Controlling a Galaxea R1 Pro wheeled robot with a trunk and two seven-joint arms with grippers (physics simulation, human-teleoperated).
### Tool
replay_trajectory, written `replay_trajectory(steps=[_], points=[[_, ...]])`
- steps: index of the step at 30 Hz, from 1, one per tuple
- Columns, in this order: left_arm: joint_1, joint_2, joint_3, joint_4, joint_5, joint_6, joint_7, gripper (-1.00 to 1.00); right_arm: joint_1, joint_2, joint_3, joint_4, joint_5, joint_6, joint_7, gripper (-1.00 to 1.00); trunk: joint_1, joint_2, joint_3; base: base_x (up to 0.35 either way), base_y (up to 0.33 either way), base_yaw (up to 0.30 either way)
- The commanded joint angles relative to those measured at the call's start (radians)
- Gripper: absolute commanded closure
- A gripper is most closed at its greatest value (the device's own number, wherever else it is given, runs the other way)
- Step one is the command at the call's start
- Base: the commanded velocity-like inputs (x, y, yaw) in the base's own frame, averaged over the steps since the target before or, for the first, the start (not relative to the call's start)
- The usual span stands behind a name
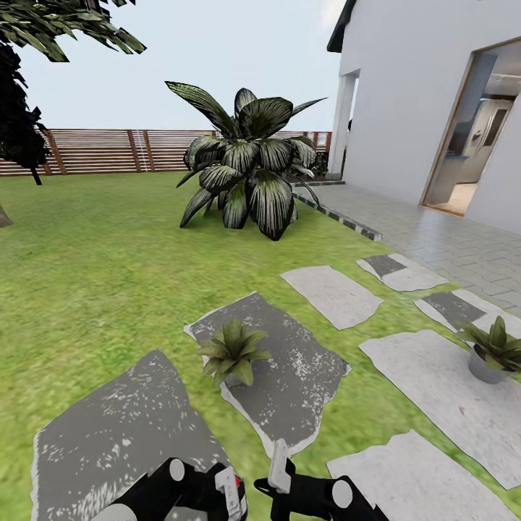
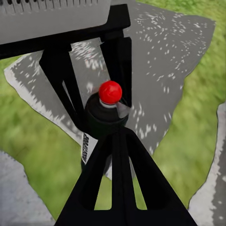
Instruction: Pick up the pesticide atomizer in the garden and spray insectifuge to fully cover both potted plants in the garden.
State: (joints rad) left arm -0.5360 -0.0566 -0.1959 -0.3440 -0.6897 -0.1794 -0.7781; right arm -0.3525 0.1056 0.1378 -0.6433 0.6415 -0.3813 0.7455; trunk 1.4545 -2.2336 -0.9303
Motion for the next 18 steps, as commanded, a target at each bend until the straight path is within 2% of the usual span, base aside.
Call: replay_trajectory(steps=[1, 7, 11, 18], points=[[0.000, 0.000, 0.001, -0.002, -0.010, -0.008, -0.001, 1.00, 0.000, 0.000, -0.001, -0.001, 0.009, -0.005, 0.000, 1.00, 0.000, 0.000, -0.001, 0.000, 0.000, 0.000], [0.001, -0.001, 0.001, -0.003, -0.010, -0.012, -0.006, 1.00, 0.000, 0.000, -0.001, -0.001, 0.009, -0.005, 0.000, 1.00, 0.000, 0.000, -0.001, 0.000, 0.000, 0.000], [0.001, -0.002, 0.002, -0.003, -0.010, -0.014, -0.049, 1.00, 0.000, 0.000, -0.001, -0.001, 0.009, -0.005, 0.000, 1.00, 0.000, 0.000, -0.001, 0.000, 0.000, 0.000], [0.001, -0.003, 0.003, -0.004, -0.009, -0.015, -0.060, 1.00, 0.000, 0.000, -0.002, -0.001, 0.009, -0.005, 0.000, 1.00, 0.000, 0.000, -0.001, 0.000, 0.000, 0.000]])
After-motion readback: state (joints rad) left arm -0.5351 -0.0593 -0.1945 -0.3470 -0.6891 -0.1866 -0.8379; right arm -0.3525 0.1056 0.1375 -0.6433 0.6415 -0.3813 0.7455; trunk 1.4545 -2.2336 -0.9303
